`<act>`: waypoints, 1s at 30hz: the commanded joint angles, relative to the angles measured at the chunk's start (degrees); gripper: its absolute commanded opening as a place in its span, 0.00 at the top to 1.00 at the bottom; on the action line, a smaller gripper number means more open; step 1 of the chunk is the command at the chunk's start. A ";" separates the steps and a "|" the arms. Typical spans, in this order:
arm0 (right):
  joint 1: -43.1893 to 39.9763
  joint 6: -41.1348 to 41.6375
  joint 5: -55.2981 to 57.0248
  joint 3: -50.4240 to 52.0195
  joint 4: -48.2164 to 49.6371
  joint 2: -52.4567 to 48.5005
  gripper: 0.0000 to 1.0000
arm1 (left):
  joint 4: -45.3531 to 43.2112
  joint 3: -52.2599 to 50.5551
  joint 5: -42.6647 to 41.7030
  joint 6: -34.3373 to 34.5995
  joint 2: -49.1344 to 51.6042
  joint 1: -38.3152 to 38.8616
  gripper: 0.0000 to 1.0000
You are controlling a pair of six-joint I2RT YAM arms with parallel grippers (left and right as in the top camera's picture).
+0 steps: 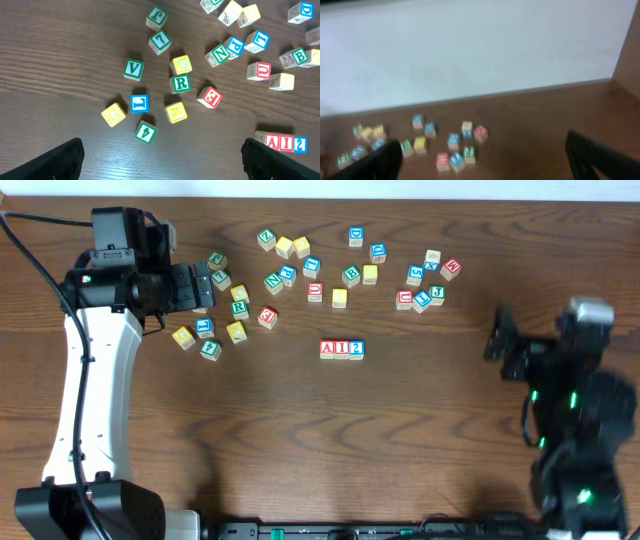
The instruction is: Spell out AI2
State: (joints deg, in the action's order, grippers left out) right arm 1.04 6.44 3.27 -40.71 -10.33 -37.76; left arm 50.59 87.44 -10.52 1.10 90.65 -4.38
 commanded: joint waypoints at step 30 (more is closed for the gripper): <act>-0.96 -1.81 -2.82 40.39 6.03 37.40 0.01 | 0.04 -0.13 0.11 -0.13 0.00 -0.07 0.00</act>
State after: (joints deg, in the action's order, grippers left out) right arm 0.21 5.39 0.97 -0.45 -4.08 -0.93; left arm 50.59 87.44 -10.55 1.10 90.65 -4.40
